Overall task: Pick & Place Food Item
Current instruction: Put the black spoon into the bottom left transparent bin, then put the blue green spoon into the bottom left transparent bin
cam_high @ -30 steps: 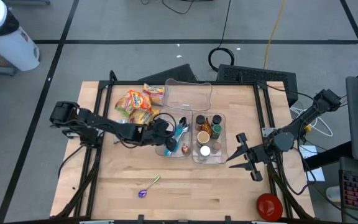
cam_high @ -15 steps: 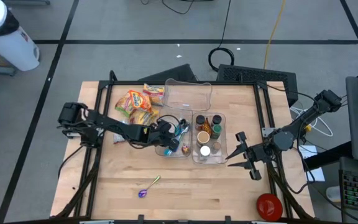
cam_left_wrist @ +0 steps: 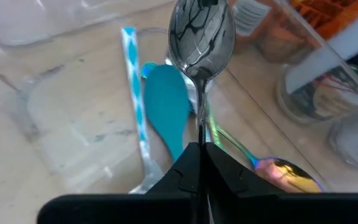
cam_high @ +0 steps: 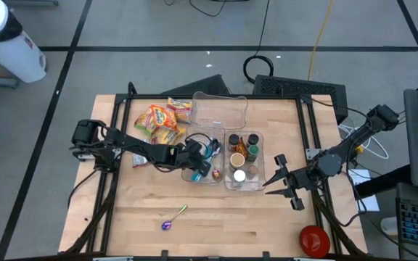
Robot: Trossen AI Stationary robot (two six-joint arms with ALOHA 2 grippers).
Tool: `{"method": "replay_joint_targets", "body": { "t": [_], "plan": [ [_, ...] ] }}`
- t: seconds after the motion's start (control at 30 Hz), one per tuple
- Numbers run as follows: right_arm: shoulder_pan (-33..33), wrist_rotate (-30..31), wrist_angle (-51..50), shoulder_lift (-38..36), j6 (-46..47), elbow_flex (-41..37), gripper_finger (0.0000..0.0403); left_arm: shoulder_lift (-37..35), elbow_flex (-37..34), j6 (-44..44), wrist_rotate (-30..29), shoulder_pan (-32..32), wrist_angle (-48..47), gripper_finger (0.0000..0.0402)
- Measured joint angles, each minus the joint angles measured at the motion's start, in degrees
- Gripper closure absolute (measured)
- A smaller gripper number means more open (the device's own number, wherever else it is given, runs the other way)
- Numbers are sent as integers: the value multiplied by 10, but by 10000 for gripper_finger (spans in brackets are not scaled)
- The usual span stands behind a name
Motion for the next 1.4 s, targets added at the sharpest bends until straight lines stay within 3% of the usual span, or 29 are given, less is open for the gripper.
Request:
{"method": "replay_joint_targets", "body": {
  "t": [0.13, 0.43, 0.57, 0.73, 0.83, 1.03, 1.13, 1.23, 1.4],
  "plan": [
    [0, 0, 0, 0, 0, 0, 298, 0, 0, 9, 12, 0, 1, 377],
    [0, 0, 0, 0, 0, 0, 298, 0, 0, 65, 17, 0, 6, 275],
    [0, -1, 0, 0, 0, 0, 298, -19, 0, 137, 86, 0, 27, 245],
    [0, -1, 0, 0, 4, 0, 298, -87, 0, 151, 158, -12, 30, 230],
    [0, 0, 0, -2, 27, 0, 298, -140, 0, 191, 139, -46, 30, 233],
    [0, 3, -59, -34, 31, 0, 298, -217, 1, 271, 3, -166, 35, 244],
    [0, 43, -107, -54, 49, 0, 298, -223, 1, 279, -41, -221, 34, 245],
    [0, 78, -138, -65, 62, 0, 298, -223, 1, 273, -40, -261, 25, 245],
    [0, 119, -162, -77, 60, -1, 298, -210, 1, 227, 33, -302, -1, 245]
  ]
}}
